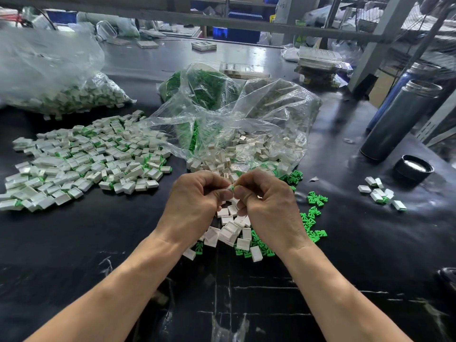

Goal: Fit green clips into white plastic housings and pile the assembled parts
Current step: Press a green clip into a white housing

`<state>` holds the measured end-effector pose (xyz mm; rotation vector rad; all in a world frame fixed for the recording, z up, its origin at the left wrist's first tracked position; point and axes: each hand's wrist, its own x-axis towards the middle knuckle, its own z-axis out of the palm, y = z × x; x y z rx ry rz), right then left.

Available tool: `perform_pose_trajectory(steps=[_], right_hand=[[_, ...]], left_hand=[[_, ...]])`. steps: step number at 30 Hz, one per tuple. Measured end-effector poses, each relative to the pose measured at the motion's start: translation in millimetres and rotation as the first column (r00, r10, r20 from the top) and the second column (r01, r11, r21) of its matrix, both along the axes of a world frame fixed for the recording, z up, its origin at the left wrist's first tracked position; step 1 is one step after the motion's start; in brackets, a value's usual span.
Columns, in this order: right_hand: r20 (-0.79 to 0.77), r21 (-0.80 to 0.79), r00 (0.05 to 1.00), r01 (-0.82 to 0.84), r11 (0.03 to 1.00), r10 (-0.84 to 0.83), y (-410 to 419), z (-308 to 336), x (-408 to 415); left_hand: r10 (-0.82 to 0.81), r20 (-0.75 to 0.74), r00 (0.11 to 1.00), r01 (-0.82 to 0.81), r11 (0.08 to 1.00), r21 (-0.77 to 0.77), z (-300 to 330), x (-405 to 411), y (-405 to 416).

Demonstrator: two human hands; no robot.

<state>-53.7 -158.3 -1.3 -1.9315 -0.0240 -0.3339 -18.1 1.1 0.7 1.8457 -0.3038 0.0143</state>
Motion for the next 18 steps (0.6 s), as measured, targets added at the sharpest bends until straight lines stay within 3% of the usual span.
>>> perform_pose_trajectory(steps=[7,18], right_hand=[[0.02,-0.022,1.0,0.0,1.0,0.0,1.8,-1.9,-1.3],[-0.062,0.23,0.998,-0.006,0.973,0.021,1.2,-0.1,-1.6]], left_hand=[[-0.014,0.108,0.994,-0.001,0.991,0.136,1.6,1.0,1.6],[0.0,0.052,0.999,-0.002,1.0,0.027,-1.7,0.7,0.1]])
